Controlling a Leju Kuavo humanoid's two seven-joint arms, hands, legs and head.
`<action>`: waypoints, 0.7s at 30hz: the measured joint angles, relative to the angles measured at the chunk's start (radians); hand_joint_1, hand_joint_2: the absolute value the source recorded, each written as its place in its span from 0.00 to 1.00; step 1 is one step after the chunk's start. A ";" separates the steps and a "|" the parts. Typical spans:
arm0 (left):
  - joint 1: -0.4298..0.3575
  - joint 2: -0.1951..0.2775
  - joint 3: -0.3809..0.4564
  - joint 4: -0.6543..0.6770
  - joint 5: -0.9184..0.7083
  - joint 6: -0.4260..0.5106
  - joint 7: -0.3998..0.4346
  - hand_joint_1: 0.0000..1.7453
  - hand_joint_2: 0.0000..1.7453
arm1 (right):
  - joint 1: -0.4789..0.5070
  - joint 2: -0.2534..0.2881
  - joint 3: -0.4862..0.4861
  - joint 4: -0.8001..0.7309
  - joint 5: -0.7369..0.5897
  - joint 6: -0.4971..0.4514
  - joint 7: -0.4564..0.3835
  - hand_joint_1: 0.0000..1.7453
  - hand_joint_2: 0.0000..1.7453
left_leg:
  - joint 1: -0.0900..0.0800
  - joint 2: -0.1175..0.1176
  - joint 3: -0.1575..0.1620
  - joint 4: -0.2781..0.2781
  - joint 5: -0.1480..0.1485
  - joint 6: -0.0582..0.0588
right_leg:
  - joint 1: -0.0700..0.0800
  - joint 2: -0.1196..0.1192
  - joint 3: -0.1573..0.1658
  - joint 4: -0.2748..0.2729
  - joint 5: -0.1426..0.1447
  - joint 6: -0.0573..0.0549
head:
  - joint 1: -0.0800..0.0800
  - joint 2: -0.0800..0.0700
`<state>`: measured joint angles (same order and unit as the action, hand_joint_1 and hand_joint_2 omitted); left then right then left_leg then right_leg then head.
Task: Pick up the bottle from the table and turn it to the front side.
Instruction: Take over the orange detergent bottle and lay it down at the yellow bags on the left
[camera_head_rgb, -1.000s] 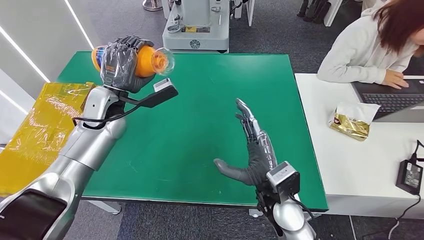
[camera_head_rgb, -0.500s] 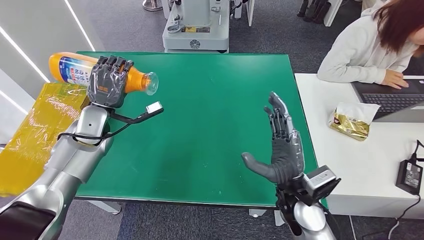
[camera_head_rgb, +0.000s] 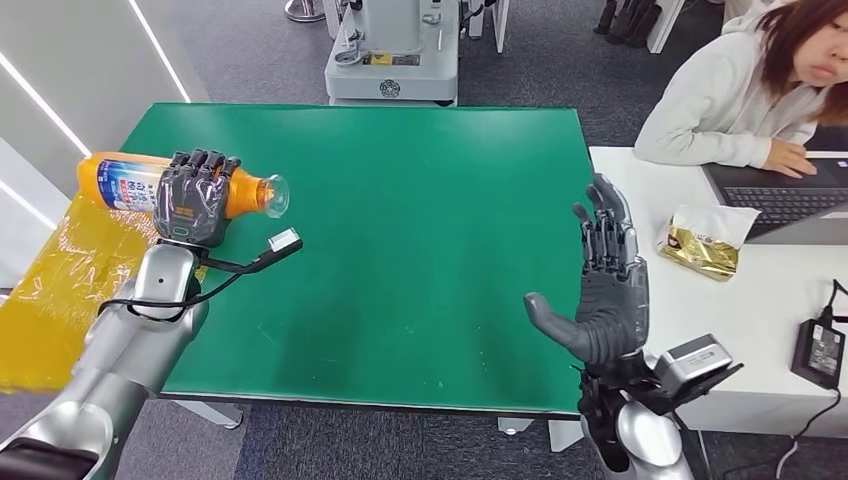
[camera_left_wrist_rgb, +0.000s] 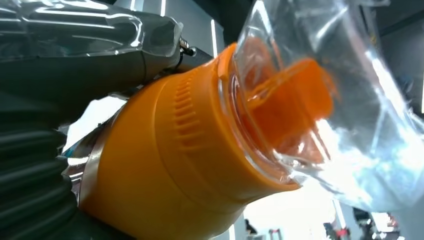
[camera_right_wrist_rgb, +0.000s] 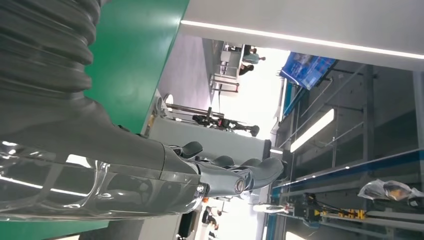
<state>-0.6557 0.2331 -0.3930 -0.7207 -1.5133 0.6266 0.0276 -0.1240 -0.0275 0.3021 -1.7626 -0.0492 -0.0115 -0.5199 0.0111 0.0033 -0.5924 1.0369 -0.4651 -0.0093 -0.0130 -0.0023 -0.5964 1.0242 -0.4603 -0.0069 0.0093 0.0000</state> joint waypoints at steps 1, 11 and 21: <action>0.018 0.007 0.003 -0.006 0.000 -0.001 0.011 1.00 1.00 | 0.002 0.000 -0.008 -0.004 -0.003 0.005 -0.001 0.00 1.00 | 0.000 0.000 0.000 0.000 0.000 0.000 | 0.000 0.000 0.000 0.000 0.000 0.000 | 0.000 0.000; 0.223 0.106 -0.004 -0.077 0.000 -0.062 0.149 1.00 1.00 | 0.023 -0.001 -0.082 -0.033 0.005 0.036 -0.011 0.00 1.00 | 0.000 0.003 0.000 -0.001 0.000 0.000 | 0.000 0.003 -0.002 0.000 -0.001 -0.001 | 0.000 0.000; 0.217 0.126 -0.031 -0.088 0.000 -0.140 0.004 1.00 1.00 | 0.063 -0.001 -0.098 -0.087 0.025 0.048 -0.001 0.00 1.00 | 0.000 0.002 -0.001 0.000 0.000 0.000 | 0.000 0.001 -0.002 -0.001 0.000 0.000 | 0.000 0.000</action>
<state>-0.4390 0.3587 -0.4245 -0.8088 -1.5137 0.4865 0.0313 -0.0611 -0.0284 0.2037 -1.8494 -0.0239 0.0366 -0.5212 0.0111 0.0051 -0.5931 1.0366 -0.4650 -0.0093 -0.0128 -0.0010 -0.5981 1.0237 -0.4600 -0.0071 0.0094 0.0000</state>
